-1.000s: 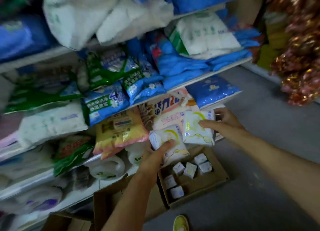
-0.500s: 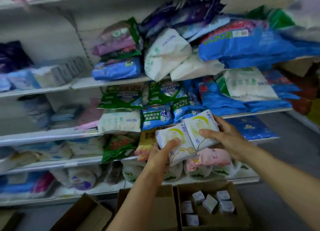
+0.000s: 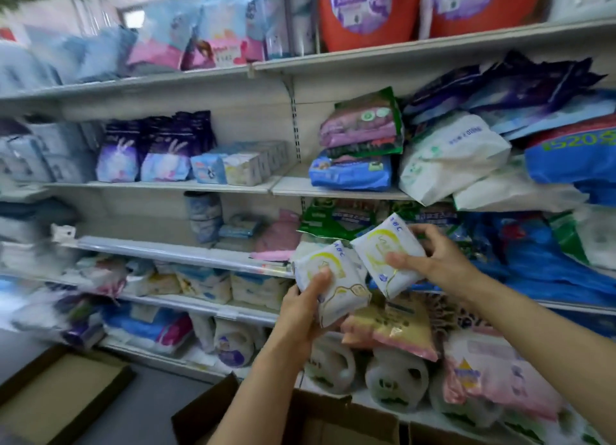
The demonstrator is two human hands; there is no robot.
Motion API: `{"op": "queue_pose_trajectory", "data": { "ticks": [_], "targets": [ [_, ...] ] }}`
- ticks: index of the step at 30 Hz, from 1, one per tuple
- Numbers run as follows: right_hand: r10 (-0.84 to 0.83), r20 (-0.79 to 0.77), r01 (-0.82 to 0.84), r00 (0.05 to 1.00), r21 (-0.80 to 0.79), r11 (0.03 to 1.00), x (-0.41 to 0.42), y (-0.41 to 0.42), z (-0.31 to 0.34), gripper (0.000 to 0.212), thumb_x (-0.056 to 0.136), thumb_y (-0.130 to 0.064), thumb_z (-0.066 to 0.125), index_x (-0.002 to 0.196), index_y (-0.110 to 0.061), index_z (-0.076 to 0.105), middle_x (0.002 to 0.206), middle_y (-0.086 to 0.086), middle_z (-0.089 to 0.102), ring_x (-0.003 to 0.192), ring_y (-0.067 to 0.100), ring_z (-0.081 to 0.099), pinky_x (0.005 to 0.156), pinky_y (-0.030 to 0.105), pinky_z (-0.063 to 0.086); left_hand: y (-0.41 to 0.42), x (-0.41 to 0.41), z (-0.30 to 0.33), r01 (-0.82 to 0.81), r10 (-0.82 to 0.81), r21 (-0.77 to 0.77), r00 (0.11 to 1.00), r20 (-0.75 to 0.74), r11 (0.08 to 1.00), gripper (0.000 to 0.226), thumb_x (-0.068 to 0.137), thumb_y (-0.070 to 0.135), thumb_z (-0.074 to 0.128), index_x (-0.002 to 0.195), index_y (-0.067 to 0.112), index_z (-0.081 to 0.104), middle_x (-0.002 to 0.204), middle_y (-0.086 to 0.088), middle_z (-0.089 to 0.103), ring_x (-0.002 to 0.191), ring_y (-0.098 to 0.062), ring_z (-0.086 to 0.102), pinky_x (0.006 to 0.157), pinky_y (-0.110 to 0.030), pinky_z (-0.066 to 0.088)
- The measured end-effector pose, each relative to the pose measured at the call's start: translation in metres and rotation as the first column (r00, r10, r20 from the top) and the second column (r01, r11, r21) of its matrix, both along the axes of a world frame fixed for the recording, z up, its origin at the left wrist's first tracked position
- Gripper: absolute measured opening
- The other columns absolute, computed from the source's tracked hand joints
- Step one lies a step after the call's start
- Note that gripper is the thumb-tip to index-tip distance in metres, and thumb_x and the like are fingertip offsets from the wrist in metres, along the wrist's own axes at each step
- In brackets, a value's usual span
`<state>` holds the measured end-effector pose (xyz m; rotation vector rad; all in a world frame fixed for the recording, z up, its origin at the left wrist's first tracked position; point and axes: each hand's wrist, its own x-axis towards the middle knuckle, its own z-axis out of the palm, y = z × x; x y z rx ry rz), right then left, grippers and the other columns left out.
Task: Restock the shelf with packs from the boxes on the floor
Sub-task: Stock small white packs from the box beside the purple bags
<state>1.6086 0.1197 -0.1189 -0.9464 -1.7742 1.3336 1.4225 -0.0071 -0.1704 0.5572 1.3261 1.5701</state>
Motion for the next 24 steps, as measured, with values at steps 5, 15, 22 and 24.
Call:
{"op": "queue_pose_trajectory", "data": {
  "ticks": [5,15,22,24],
  "targets": [
    [0.096,0.026,-0.098,0.995,0.073,0.993,-0.079,-0.007,0.019,0.078,0.056,-0.051,0.077,0.124,-0.026,0.049,0.116,0.001,0.062,0.098,0.019,0.065,0.076,0.042,0.059,-0.006,-0.062,0.023,-0.066,0.064,0.032,0.996,0.058,0.997,0.030,0.089,0.034,0.067,0.111,0.013,0.068,0.096,-0.009,0.077,0.076,-0.020,0.074,0.071,-0.037,0.060],
    [0.116,0.034,-0.118,0.993,0.070,0.991,-0.221,0.021,0.042,0.058,0.077,-0.019,0.080,0.125,-0.028,0.051,0.112,-0.001,0.065,0.098,0.018,0.066,0.083,0.042,0.058,0.022,-0.210,0.047,-0.092,0.092,0.019,0.996,0.011,0.996,0.038,0.088,0.040,0.067,0.115,0.014,0.066,0.101,-0.009,0.076,0.082,-0.022,0.071,0.070,-0.036,0.060],
    [-0.019,0.082,0.005,0.996,0.158,0.987,-0.289,0.047,0.049,0.072,0.068,-0.018,0.086,0.126,-0.019,0.045,0.118,0.002,0.060,0.101,0.016,0.062,0.079,0.028,0.054,0.050,-0.290,0.057,-0.075,0.075,0.014,0.997,0.009,0.997,0.032,0.085,0.038,0.072,0.104,0.013,0.067,0.081,-0.003,0.075,0.071,-0.018,0.070,0.070,-0.039,0.059],
    [-0.062,0.115,0.038,0.991,0.201,0.979,-0.303,0.057,0.052,0.074,0.068,-0.019,0.087,0.127,-0.019,0.043,0.120,0.001,0.055,0.104,0.015,0.058,0.080,0.026,0.050,0.059,-0.311,0.059,-0.066,0.066,0.011,0.998,0.000,0.998,0.038,0.083,0.041,0.073,0.109,0.013,0.067,0.088,-0.004,0.076,0.074,-0.017,0.071,0.068,-0.037,0.061]
  ]
}}
